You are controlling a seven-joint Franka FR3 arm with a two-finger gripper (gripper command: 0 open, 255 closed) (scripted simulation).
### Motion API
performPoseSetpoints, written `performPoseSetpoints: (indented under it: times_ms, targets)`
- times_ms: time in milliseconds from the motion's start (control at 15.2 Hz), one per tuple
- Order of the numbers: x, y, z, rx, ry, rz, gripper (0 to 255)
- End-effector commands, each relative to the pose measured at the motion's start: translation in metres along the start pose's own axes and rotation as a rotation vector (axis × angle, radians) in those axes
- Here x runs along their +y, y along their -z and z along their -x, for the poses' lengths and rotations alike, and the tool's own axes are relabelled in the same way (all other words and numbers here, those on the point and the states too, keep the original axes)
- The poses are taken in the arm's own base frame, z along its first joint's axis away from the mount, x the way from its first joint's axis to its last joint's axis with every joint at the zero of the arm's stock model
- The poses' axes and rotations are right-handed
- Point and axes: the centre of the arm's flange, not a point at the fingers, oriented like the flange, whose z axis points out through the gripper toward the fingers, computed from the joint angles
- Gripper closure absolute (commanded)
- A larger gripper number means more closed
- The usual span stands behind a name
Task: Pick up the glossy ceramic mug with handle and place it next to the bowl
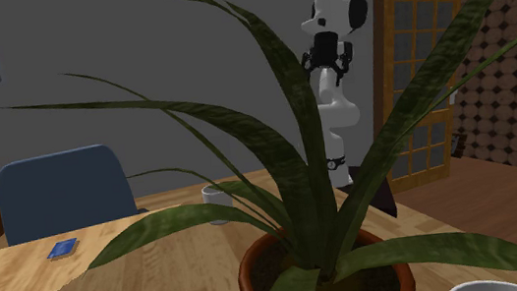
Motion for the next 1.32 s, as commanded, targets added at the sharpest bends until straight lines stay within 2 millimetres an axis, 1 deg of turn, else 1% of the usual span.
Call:
performPoseSetpoints:
  times_ms: [0,1254]
  targets:
    - [0.0,0.0,0.0,0.0,0.0,0.0,0]
    - [0.159,-0.181,-0.095,-0.077,0.067,-0.04,0]
